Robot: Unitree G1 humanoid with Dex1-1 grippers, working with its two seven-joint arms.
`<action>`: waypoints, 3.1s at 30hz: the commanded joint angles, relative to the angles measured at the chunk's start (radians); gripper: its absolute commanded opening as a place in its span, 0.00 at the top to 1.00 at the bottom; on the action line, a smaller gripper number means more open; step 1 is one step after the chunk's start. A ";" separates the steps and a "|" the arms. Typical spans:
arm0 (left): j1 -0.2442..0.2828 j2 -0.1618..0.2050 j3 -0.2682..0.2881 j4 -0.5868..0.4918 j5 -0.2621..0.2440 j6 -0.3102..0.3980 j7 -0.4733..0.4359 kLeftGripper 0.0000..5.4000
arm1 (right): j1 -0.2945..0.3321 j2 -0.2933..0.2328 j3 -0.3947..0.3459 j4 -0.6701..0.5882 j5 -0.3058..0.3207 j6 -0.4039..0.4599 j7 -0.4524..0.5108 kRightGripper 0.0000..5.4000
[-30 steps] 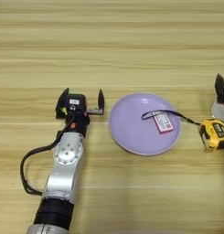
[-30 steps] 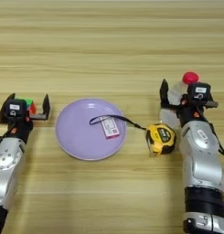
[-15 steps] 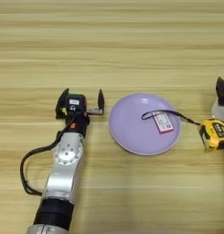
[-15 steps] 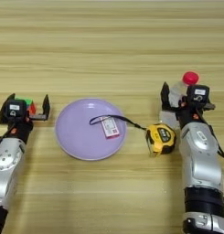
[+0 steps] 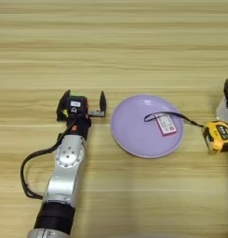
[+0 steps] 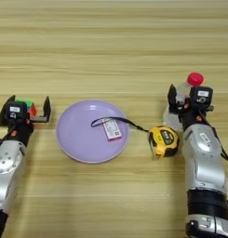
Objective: Move the objects on the table
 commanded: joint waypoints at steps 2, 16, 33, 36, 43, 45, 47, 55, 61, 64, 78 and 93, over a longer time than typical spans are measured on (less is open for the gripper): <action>0.007 0.005 -0.004 -0.008 0.007 -0.010 -0.005 0.00 | -0.009 -0.004 -0.006 0.006 0.001 -0.002 -0.009 0.40; 0.012 0.017 -0.025 -0.032 0.008 -0.024 -0.041 0.00 | -0.035 -0.016 0.014 -0.089 -0.006 0.034 -0.010 0.40; 0.052 0.032 -0.120 -0.139 0.007 -0.031 -0.149 0.00 | -0.099 0.009 0.069 -0.302 0.033 0.195 -0.011 0.40; 0.066 0.034 -0.151 -0.167 0.003 -0.033 -0.182 0.00 | -0.098 0.017 0.083 -0.356 0.043 0.234 -0.013 0.40; 0.088 0.045 -0.217 -0.211 0.015 -0.029 -0.240 0.00 | -0.098 0.042 0.125 -0.471 0.073 0.329 -0.013 0.40; 0.091 0.048 -0.237 -0.218 0.020 -0.028 -0.252 0.00 | -0.098 0.043 0.138 -0.494 0.074 0.347 -0.011 0.40; 0.093 0.048 -0.256 -0.218 0.030 -0.028 -0.258 0.00 | -0.097 0.045 0.160 -0.524 0.073 0.368 -0.008 0.40; 0.088 0.040 -0.308 -0.213 0.051 -0.030 -0.267 0.00 | -0.097 0.081 0.268 -0.620 0.069 0.447 0.001 0.40; 0.076 0.029 -0.328 -0.208 0.058 -0.026 -0.260 0.00 | -0.096 0.123 0.357 -0.661 0.068 0.490 0.005 0.40; 0.074 0.024 -0.332 -0.208 0.059 -0.026 -0.257 0.00 | -0.080 0.141 0.410 -0.675 0.056 0.500 0.008 0.40; 0.078 0.025 -0.330 -0.262 0.055 -0.010 -0.245 0.00 | 0.010 0.181 0.553 -0.646 0.012 0.487 0.027 0.40; 0.066 0.017 -0.300 -0.256 0.043 0.005 -0.237 0.00 | 0.060 0.202 0.592 -0.661 0.012 0.499 0.043 0.40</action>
